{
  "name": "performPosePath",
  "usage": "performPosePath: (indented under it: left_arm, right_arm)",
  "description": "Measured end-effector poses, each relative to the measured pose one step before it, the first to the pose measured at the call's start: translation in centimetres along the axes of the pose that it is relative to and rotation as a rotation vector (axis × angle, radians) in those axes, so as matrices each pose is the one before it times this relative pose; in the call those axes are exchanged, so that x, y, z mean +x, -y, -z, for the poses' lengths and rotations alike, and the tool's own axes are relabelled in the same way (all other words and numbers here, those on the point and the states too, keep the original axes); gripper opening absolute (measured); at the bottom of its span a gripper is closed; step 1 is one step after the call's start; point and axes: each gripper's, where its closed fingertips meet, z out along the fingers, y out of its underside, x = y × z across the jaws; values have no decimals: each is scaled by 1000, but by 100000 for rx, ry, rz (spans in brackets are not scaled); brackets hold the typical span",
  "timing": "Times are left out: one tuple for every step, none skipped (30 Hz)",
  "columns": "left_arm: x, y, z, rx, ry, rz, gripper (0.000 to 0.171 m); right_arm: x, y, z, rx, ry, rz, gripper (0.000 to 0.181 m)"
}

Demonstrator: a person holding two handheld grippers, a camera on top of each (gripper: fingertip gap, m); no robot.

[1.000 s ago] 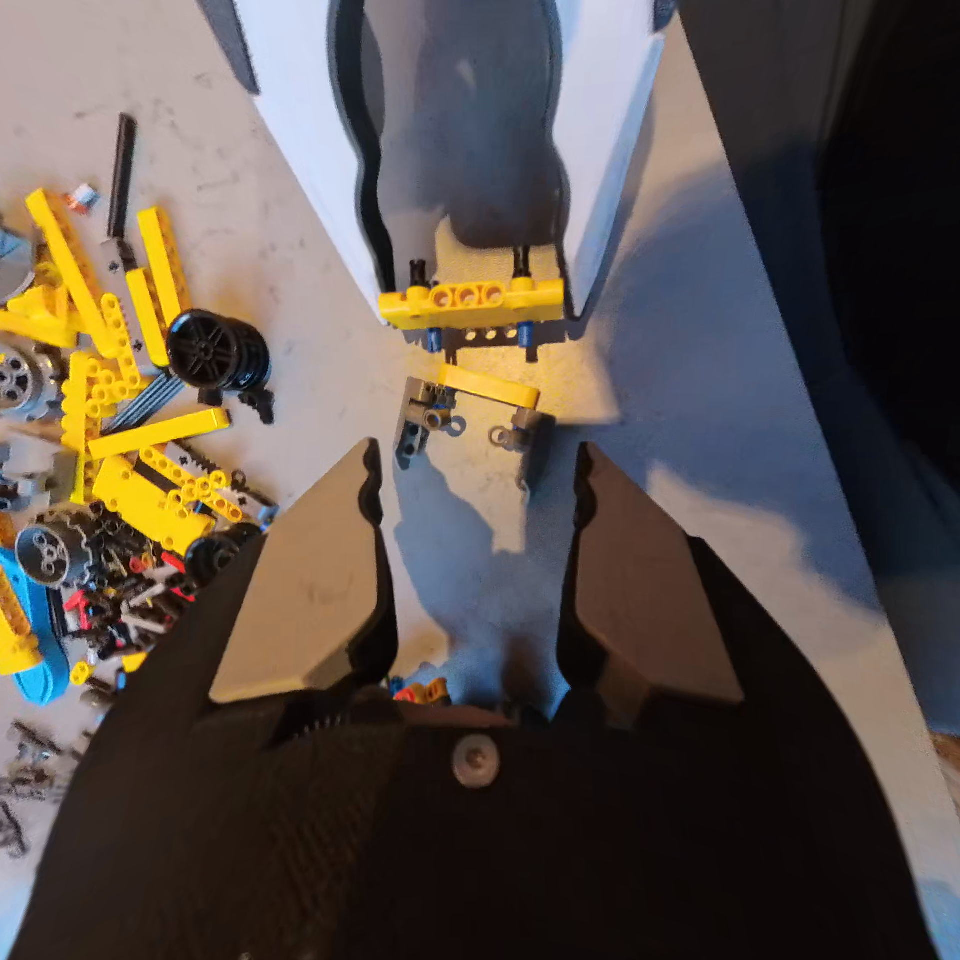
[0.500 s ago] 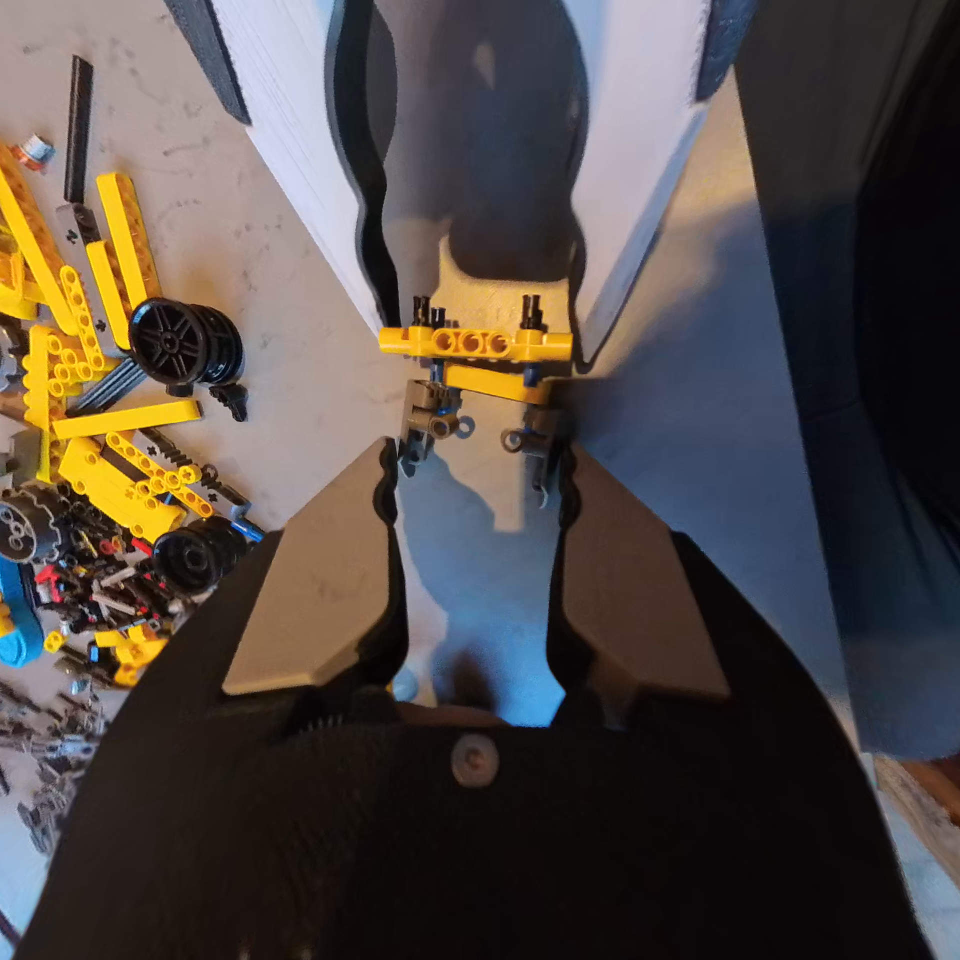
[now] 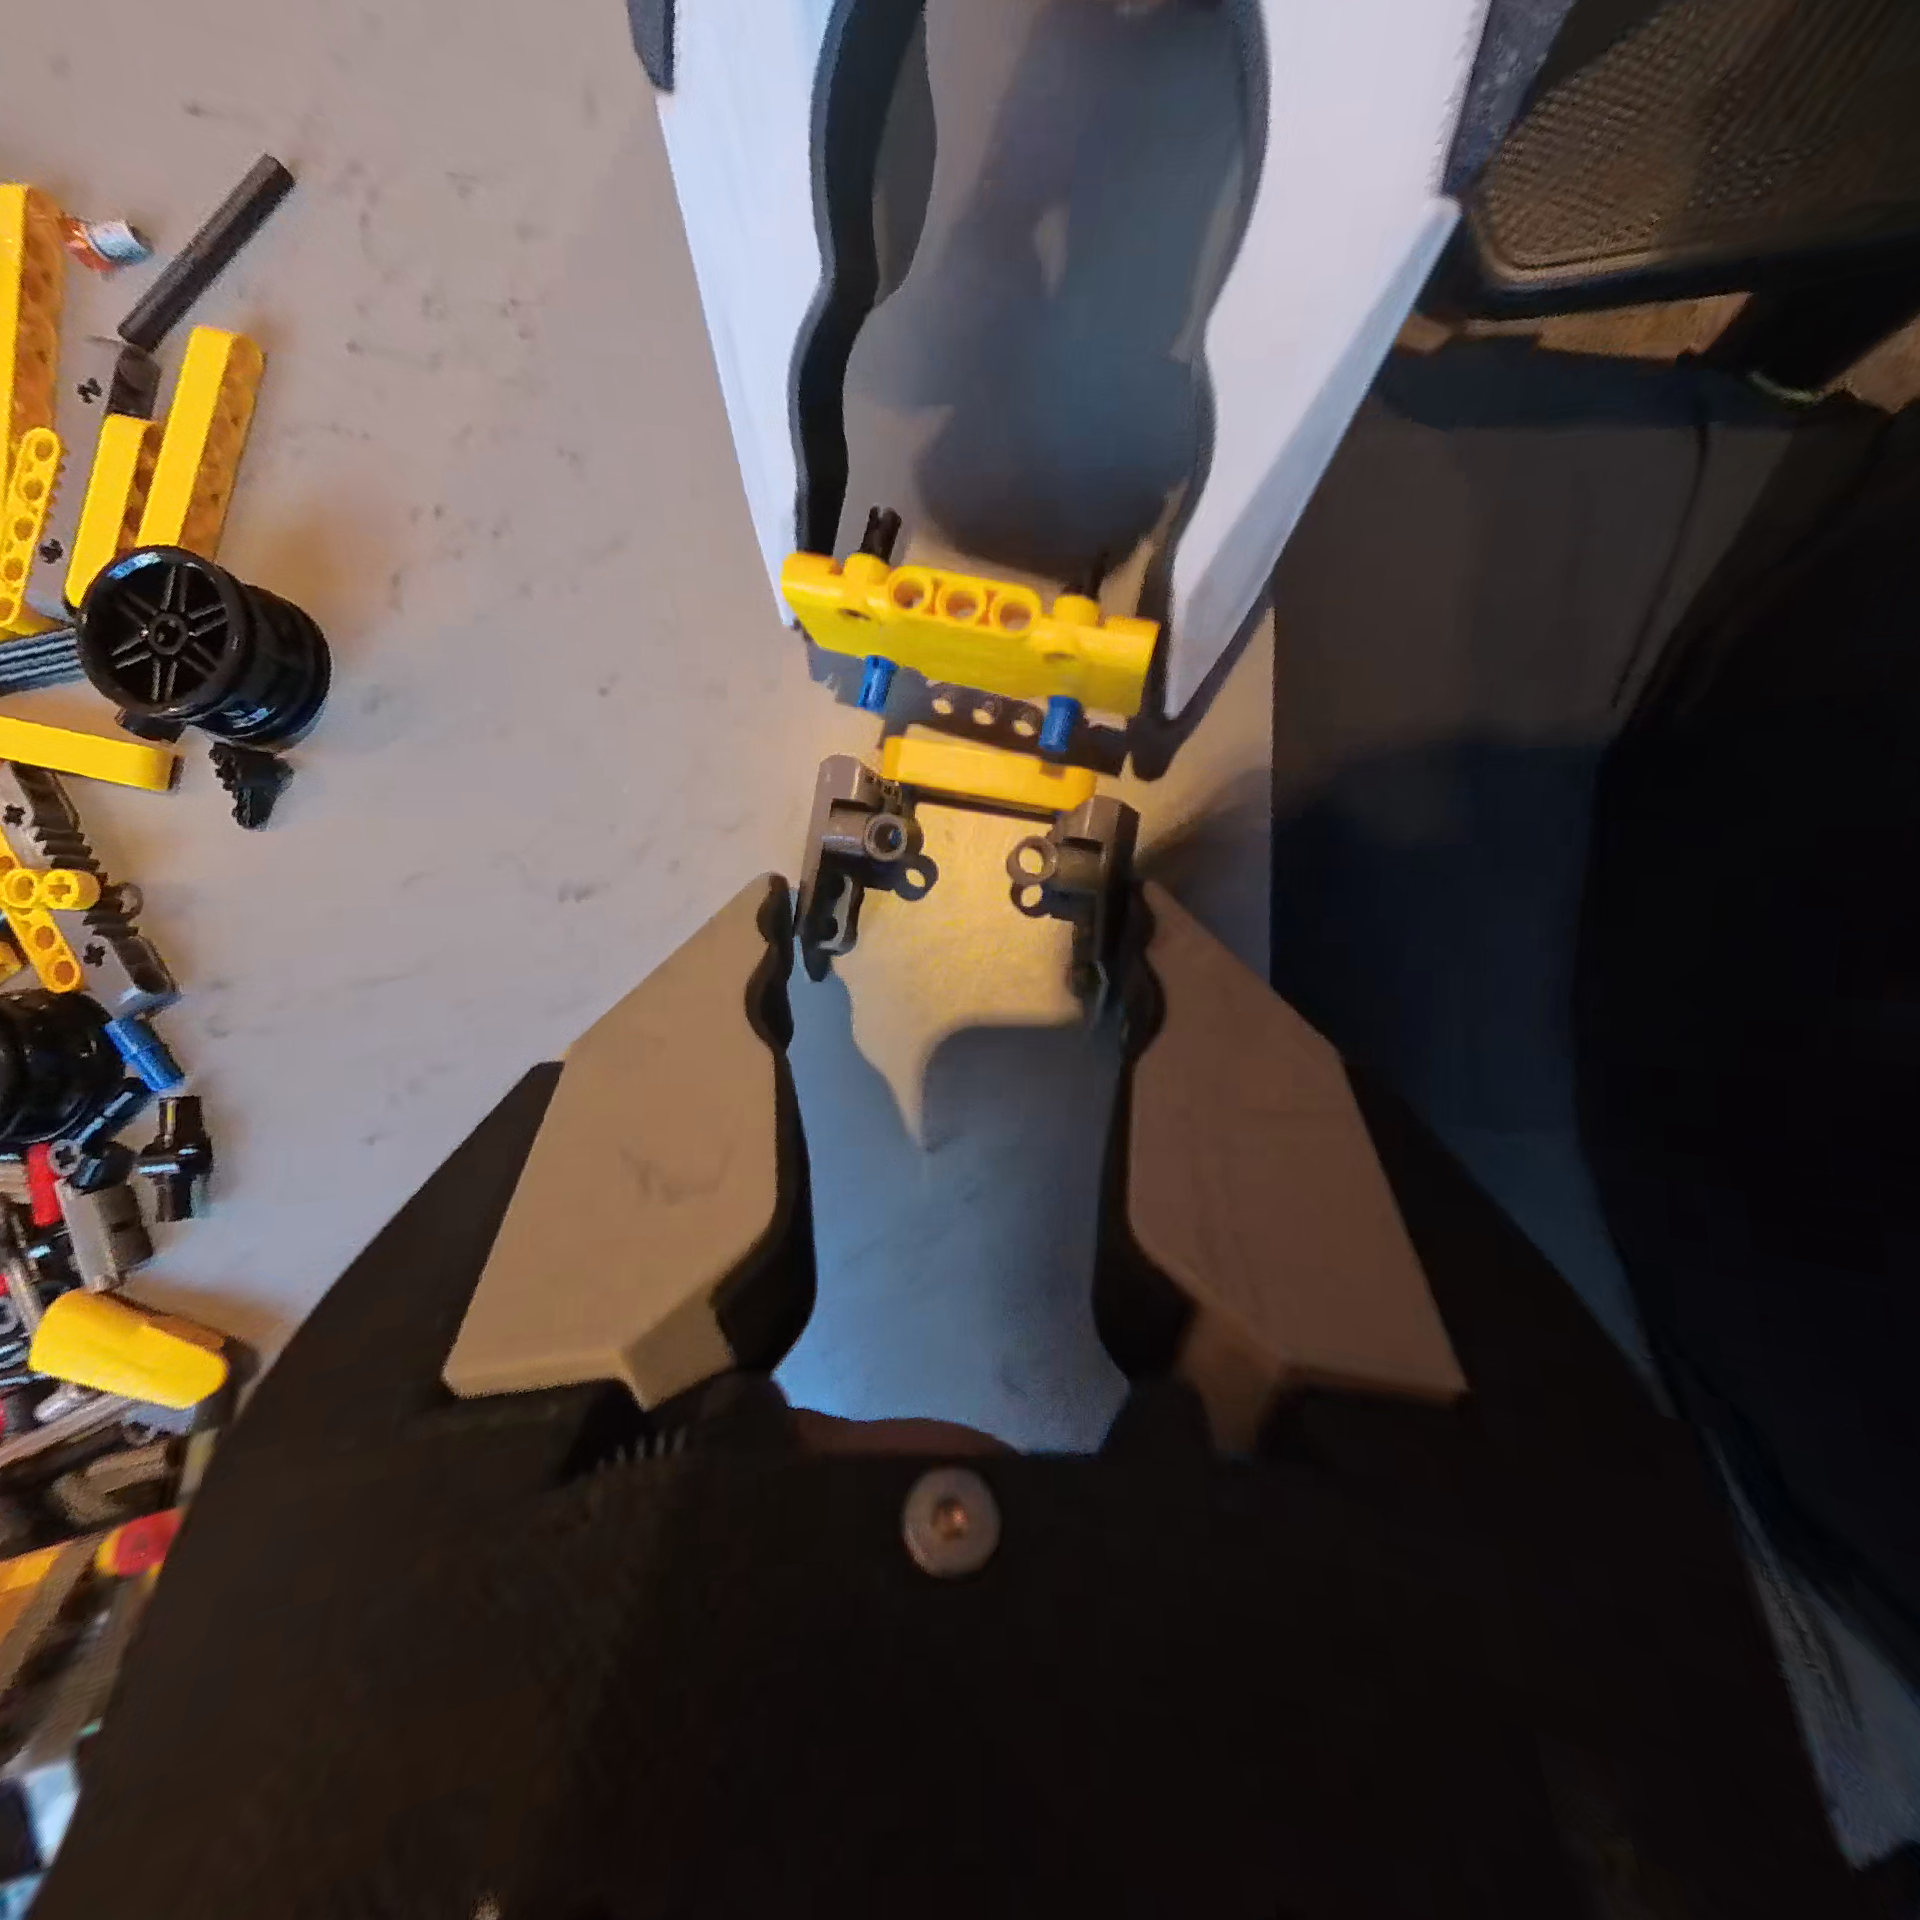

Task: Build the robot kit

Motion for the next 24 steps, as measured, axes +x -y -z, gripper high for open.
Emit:
performPosePath:
  left_arm:
    - [42,224,-116,2451,1134,1068,62]
    - [120,211,-114,2384,813,841,62]
    - [154,207,-115,2430,717,537,62]
    - [84,202,-124,2114,834,692,62]
    - [77,203,-141,1778,589,773,62]
    - [60,210,-167,1699,378,625,62]
    - [77,221,-191,1730,-38,595,61]
    - [84,207,-212,1692,-248,1053,62]
    - [89,198,-213,1571,-382,1342,62]
    - [107,192,-234,1777,-279,1459,62]
    - [102,199,-231,1730,-242,1242,62]
    - [33,65,-98,-211,-3,626,62]
    - [-16,82,-70,2,400,26,62]
    - [-9,84,-79,94,384,-312,62]
    - [5,65,-65,39,-16,-32,62]
    - [-15,33,-53,-44,-79,243,62]
    - [-39,11,-31,-51,-40,373,62]
    - [-25,3,-5,-24,2,241,62]
    - [-37,-3,4,14,118,140,62]
    - [5,3,-4,-3,21,-12,62]
    - [3,0,1,15,53,-51,62]
    - [-8,-3,3,7,0,4,62]
    - [14,2,-1,16,-101,3,62]
    - [-3,2,-4,-14,-127,99,62]
  right_arm:
    - [-199,-83,332,234,1874,1622,60]
    - [-109,-75,287,327,1164,1310,60]
    - [-54,-110,221,225,990,672,60]
    - [-46,-133,139,203,1366,-60,60]
    - [40,-176,86,44,1294,-608,60]
    - [72,-272,68,-480,1389,-634,60]
    - [-16,-321,79,-988,1664,-97,60]
    - [-13,-257,164,-667,1084,620,60]
    - [59,-173,221,-282,98,1075,60]
    - [163,-229,215,-540,-676,1077,60]
    - [132,-245,154,-673,-582,800,60]
    - [-53,-179,80,-428,577,413,60]
    - [-205,-84,39,-214,1244,389,60]
    - [-170,-68,-36,-422,627,888,60]
    - [-38,-99,-87,-837,-254,1276,60]
    - [91,-69,-109,-848,-901,1143,60]
    - [117,12,-81,-344,-726,716,60]
    - [65,107,-22,404,-190,195,60]
    - [78,99,3,522,-132,-119,60]
    - [60,58,3,334,-26,-182,60]
    - [76,70,28,405,-28,-45,60]
    - [154,101,46,638,-475,193,60]
    - [141,97,42,541,-341,72,60]
    - [94,76,27,415,62,-213,60]
